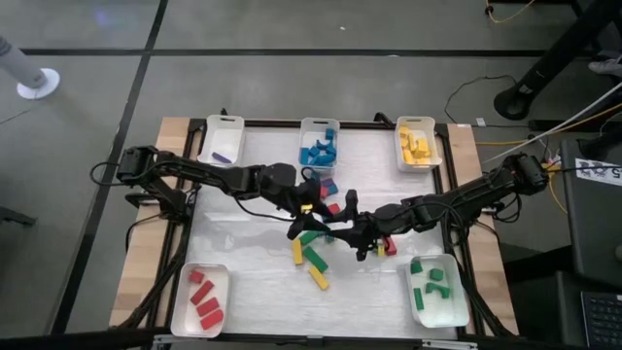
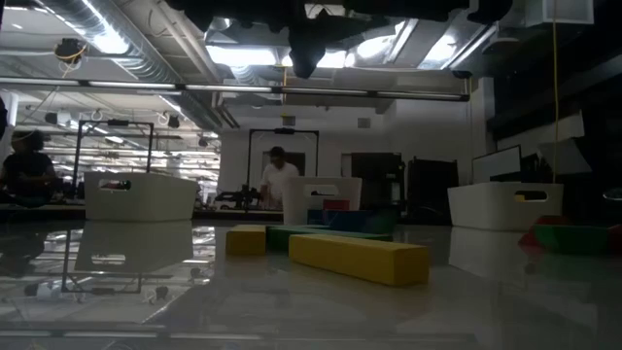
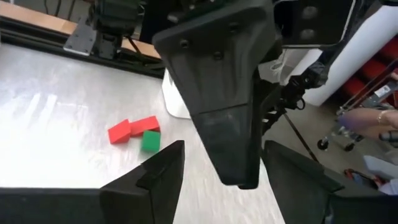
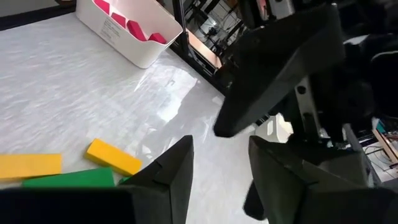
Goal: Sort blocks
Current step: Put the green block into the bottom right white bin
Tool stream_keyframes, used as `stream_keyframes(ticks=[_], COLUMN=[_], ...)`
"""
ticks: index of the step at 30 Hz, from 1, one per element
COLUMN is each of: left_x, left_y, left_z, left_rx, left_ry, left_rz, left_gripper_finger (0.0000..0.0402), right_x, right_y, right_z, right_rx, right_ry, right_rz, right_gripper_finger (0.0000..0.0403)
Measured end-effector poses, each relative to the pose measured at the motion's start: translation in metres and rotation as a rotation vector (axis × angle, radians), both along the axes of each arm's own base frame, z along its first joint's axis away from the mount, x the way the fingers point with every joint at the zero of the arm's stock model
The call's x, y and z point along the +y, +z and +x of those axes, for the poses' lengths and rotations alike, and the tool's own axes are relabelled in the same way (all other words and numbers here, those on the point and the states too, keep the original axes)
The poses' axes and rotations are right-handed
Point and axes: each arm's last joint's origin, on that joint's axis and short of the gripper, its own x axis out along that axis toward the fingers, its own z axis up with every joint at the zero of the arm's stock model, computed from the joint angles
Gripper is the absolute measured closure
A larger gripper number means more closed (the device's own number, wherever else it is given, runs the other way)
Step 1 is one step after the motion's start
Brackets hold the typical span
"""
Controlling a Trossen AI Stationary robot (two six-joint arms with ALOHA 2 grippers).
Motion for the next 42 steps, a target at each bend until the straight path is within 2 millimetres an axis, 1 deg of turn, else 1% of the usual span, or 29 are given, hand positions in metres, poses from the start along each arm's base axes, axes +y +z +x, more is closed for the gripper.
stream_keyframes(ticks=[7, 12, 16, 21, 24, 27, 33, 39, 42], left_x=[0.0, 0.003, 0.005, 0.006, 0.006, 0.004, -0.001, -0.007, -0.01], left_y=[-0.001, -0.007, -0.015, -0.027, -0.029, -0.029, -0.03, -0.03, -0.03], left_z=[0.0, -0.002, -0.006, -0.013, -0.015, -0.015, -0.016, -0.016, -0.016], left_rx=[0.0, 0.057, 0.149, 0.273, 0.294, 0.29, 0.298, 0.295, 0.294], left_ry=[-0.008, -0.008, -0.013, -0.035, -0.047, -0.057, -0.069, -0.088, -0.097], left_rz=[0.021, 0.032, 0.056, 0.096, 0.127, 0.141, 0.14, 0.146, 0.147], left_gripper_finger=[0.0192, 0.0192, 0.0192, 0.0192, 0.0192, 0.0192, 0.0192, 0.0192, 0.0192], right_x=[-0.001, -0.004, -0.006, -0.003, 0.002, 0.006, 0.009, 0.011, 0.011], right_y=[-0.002, -0.01, -0.02, -0.034, -0.044, -0.062, -0.09, -0.099, -0.1], right_z=[-0.001, -0.007, -0.012, -0.015, -0.01, -0.004, 0.003, 0.005, 0.006], right_rx=[0.023, 0.128, 0.234, 0.39, 0.466, 0.556, 0.648, 0.698, 0.695], right_ry=[-0.037, -0.12, -0.208, -0.304, -0.271, -0.238, -0.274, -0.25, -0.253], right_rz=[-0.018, 0.071, 0.251, 0.602, 0.702, 0.69, 0.642, 0.653, 0.652], right_gripper_finger=[0.0247, 0.0247, 0.0247, 0.0246, 0.0246, 0.0246, 0.0246, 0.0246, 0.0246])
